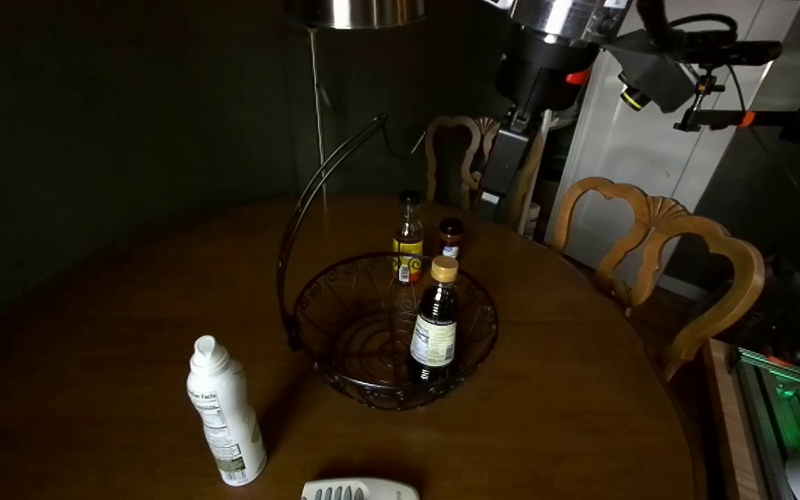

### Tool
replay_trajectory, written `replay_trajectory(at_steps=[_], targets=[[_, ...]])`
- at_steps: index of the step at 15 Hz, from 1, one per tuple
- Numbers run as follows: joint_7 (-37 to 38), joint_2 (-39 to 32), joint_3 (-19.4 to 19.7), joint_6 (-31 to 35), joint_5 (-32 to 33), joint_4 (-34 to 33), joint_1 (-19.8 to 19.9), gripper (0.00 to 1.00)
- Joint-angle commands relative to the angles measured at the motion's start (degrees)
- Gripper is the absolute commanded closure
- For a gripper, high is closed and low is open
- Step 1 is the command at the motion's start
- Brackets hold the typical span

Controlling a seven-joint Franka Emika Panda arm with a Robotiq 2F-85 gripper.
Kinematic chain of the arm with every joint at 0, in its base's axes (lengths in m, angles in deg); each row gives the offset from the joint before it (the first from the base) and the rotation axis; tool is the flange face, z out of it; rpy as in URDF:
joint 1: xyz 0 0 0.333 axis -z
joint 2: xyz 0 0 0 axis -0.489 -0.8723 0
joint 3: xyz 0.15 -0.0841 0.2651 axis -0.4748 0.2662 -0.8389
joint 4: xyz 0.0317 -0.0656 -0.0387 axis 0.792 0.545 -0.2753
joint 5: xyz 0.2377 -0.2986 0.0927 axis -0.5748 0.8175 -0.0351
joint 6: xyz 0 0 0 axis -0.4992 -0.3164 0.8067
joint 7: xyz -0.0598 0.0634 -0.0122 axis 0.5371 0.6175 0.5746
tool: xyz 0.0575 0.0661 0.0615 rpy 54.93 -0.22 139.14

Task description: Remove the bottle out of the basket

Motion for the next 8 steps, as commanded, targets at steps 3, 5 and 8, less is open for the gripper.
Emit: replay_trajectory(at_steps=[3,5,8], targets=[[-6.50,-6.02,1.54,6.95,-0.14,-1.39,-2.06,0.00],[-9.12,-8.02,2.11,8.03,-1.09,-1.88,-2.63,0.00],[-12.97,-10.68,3.06,7.38,-3.30,-2.79,-3.39,0.00]])
